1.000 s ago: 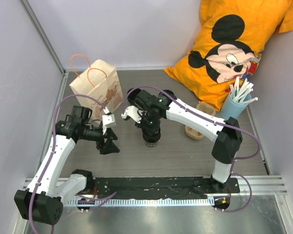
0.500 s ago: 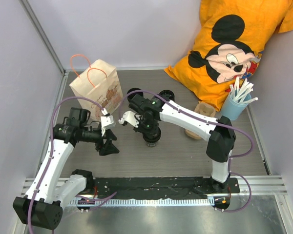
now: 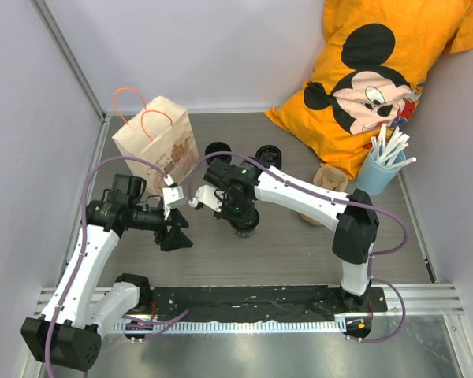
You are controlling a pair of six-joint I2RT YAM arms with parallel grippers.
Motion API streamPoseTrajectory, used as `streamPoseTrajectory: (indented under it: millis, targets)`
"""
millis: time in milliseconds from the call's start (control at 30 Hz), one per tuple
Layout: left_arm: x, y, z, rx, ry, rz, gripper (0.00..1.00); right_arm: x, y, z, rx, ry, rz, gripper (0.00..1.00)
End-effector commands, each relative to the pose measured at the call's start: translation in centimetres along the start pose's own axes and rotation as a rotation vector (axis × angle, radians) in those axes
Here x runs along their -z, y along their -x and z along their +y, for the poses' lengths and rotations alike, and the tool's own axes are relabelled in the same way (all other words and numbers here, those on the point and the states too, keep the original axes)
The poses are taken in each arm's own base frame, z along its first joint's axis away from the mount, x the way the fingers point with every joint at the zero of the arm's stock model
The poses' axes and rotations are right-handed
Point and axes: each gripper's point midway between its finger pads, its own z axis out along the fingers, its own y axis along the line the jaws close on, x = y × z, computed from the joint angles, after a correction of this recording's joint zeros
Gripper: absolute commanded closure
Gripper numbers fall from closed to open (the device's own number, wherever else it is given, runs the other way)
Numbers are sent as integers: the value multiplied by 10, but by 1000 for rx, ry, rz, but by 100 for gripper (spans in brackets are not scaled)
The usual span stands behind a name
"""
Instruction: Pack the takeout coffee
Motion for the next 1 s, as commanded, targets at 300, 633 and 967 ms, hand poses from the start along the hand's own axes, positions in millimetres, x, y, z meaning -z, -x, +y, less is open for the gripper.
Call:
streamPoseTrajectory:
  millis: [300, 633, 967]
  targets:
    - [1, 7, -1, -32, 0, -30, 32, -5, -7, -2, 24, -34, 55, 97]
    - [1, 7, -1, -31, -3, -30, 33, -9, -2, -2, 30, -28, 58, 96]
    - [1, 7, -3, -32, -6, -31, 33, -10, -2, -4, 35, -39, 63, 92]
